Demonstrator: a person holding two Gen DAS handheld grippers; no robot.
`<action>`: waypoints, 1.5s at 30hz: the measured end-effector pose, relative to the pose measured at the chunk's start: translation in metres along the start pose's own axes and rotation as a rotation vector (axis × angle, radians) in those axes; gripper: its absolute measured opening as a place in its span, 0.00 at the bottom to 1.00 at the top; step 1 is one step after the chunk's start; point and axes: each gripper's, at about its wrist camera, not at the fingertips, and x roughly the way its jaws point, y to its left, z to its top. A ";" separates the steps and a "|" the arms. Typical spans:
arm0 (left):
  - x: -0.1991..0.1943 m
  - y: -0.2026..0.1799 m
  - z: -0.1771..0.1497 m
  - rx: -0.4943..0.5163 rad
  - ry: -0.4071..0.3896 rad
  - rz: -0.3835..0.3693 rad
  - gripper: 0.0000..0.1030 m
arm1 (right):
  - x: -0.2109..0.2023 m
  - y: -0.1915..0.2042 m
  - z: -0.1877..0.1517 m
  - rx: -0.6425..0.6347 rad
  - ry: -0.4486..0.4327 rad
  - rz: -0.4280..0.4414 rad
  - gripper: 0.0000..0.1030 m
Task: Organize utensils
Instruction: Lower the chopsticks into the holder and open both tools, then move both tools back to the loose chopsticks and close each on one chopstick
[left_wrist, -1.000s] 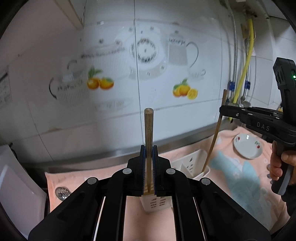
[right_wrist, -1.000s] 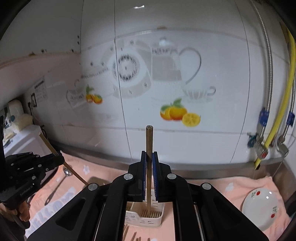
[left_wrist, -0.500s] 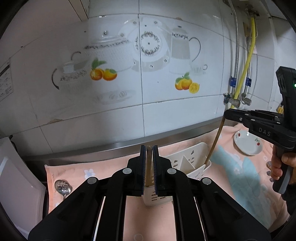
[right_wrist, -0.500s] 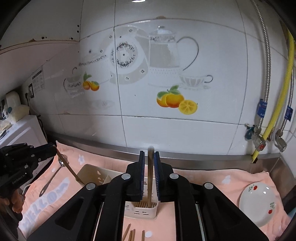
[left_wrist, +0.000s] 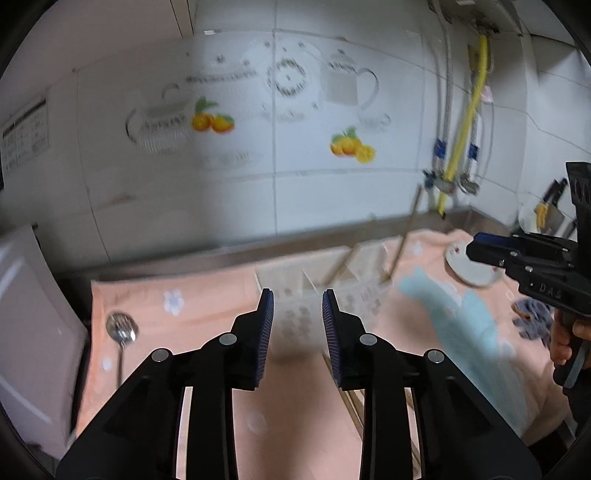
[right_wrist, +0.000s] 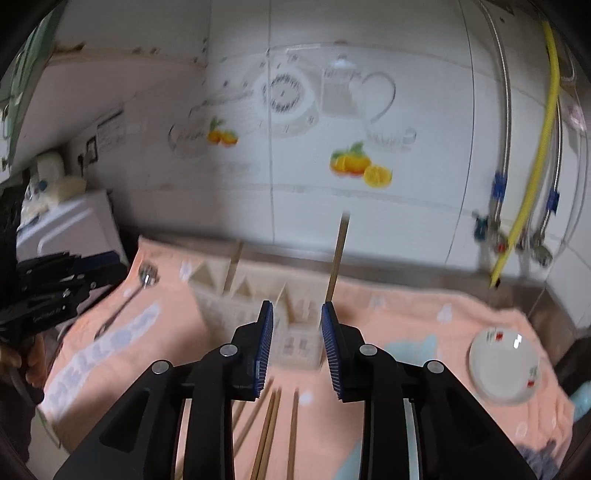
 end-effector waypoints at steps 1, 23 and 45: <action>0.000 -0.002 -0.006 -0.002 0.008 -0.004 0.27 | -0.002 0.002 -0.012 0.000 0.017 0.002 0.26; 0.038 -0.068 -0.153 -0.027 0.283 -0.229 0.18 | -0.001 0.009 -0.173 0.082 0.240 -0.046 0.26; 0.074 -0.064 -0.168 -0.082 0.352 -0.205 0.13 | 0.008 -0.001 -0.201 0.149 0.294 -0.038 0.26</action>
